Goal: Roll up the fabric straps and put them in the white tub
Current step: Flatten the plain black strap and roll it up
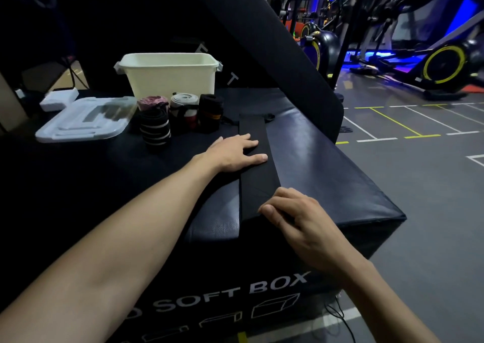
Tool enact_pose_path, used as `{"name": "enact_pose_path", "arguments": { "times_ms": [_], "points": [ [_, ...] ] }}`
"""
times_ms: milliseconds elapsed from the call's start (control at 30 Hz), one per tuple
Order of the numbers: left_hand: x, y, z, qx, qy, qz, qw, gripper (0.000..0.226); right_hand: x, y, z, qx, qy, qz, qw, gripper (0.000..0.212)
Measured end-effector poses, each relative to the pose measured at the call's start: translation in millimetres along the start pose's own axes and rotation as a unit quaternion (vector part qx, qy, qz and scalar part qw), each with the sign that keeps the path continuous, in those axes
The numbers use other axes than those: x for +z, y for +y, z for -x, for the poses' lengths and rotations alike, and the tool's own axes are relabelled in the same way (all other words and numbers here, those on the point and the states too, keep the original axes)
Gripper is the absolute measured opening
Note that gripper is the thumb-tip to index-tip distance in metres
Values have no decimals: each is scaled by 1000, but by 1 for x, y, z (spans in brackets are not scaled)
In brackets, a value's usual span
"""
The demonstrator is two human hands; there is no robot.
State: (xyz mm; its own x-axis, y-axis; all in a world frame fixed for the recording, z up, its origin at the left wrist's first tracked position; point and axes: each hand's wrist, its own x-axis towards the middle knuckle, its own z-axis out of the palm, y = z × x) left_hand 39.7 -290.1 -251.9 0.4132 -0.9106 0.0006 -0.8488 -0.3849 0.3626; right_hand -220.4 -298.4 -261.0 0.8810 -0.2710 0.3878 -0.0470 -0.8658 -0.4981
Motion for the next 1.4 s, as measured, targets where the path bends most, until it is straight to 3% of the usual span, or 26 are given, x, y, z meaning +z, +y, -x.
{"name": "enact_pose_path", "arguments": {
  "times_ms": [267,500,700,933,1033,1133,1200,1400],
  "points": [
    [8,-5,1,7,84,16,996,75,-1,-3,-8,6,12,-1,1000,13],
    [7,2,6,30,200,33,979,44,6,-3,-10,49,32,44,997,23],
    [3,7,13,34,192,5,981,39,5,-5,-15,53,34,54,997,5],
    [3,6,31,17,72,25,997,79,7,-11,-14,16,105,98,990,14],
    [2,6,30,11,65,45,997,77,11,-13,-12,-13,128,127,983,18],
    [2,5,29,7,68,51,996,75,12,-13,-8,-67,153,159,973,8],
    [3,5,28,4,72,51,996,73,10,-11,-4,-84,149,168,971,18],
    [4,3,27,6,79,53,995,69,9,2,-1,-60,103,147,982,32]
  ]
}}
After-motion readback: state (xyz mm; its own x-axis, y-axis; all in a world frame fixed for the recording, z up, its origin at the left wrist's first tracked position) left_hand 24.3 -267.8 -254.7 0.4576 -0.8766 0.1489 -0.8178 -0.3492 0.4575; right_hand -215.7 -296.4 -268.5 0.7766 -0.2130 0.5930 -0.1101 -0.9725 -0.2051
